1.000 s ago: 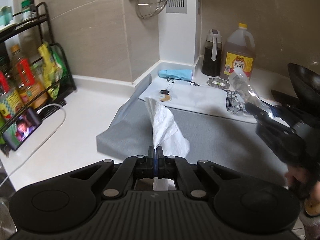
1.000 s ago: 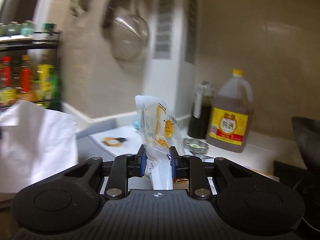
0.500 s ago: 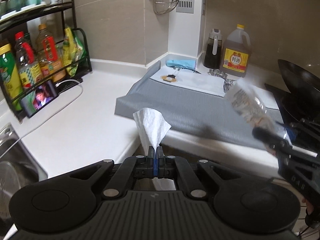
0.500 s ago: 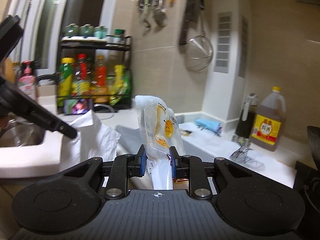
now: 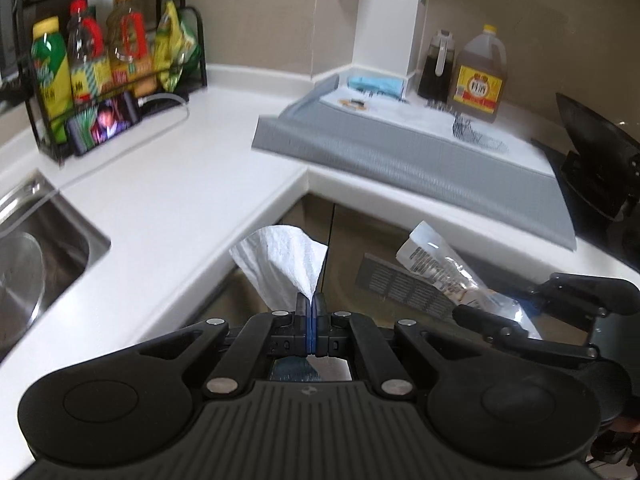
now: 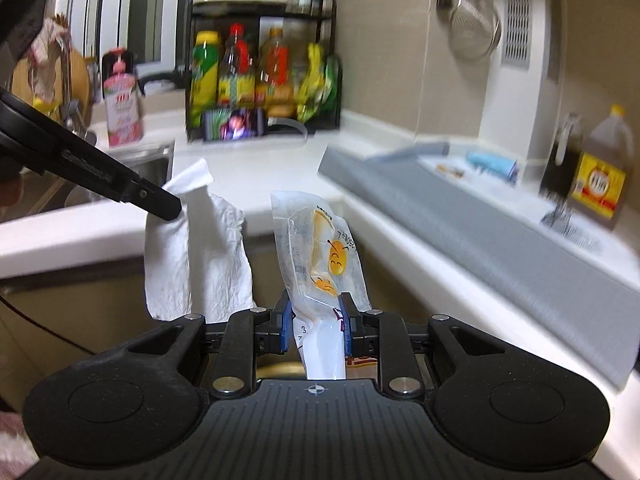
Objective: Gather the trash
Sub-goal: 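Carry the wrapper and tissue down over the trash bin with both tools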
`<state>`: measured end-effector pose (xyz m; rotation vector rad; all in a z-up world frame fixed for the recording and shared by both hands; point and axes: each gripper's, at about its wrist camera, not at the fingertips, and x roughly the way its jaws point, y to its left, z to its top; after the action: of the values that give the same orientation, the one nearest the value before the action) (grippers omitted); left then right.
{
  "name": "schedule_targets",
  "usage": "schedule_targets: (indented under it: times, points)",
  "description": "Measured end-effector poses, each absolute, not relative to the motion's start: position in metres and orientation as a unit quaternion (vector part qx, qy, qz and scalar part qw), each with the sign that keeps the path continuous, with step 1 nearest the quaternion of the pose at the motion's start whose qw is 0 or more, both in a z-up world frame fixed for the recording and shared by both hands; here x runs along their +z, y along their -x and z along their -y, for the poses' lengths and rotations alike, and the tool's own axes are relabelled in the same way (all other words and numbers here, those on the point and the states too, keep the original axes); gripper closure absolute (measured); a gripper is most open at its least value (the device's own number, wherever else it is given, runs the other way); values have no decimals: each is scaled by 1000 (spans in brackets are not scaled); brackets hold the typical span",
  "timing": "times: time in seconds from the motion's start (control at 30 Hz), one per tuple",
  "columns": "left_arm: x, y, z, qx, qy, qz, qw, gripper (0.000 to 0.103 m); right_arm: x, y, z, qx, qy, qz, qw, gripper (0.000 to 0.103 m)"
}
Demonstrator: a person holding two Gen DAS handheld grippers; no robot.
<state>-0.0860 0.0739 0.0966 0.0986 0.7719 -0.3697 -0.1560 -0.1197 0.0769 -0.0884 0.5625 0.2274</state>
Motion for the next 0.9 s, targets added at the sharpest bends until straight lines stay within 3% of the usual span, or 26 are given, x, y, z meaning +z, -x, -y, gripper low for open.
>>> schedule_targets:
  times: [0.5,0.9]
  points:
    - [46,75,-75,-181,-34,-428,885,103,30,137,107,126,49,-350,927,78]
    - [12,52,-64,-181,-36,-469,863,103,-1,95,119,146,-16,-391,909,78]
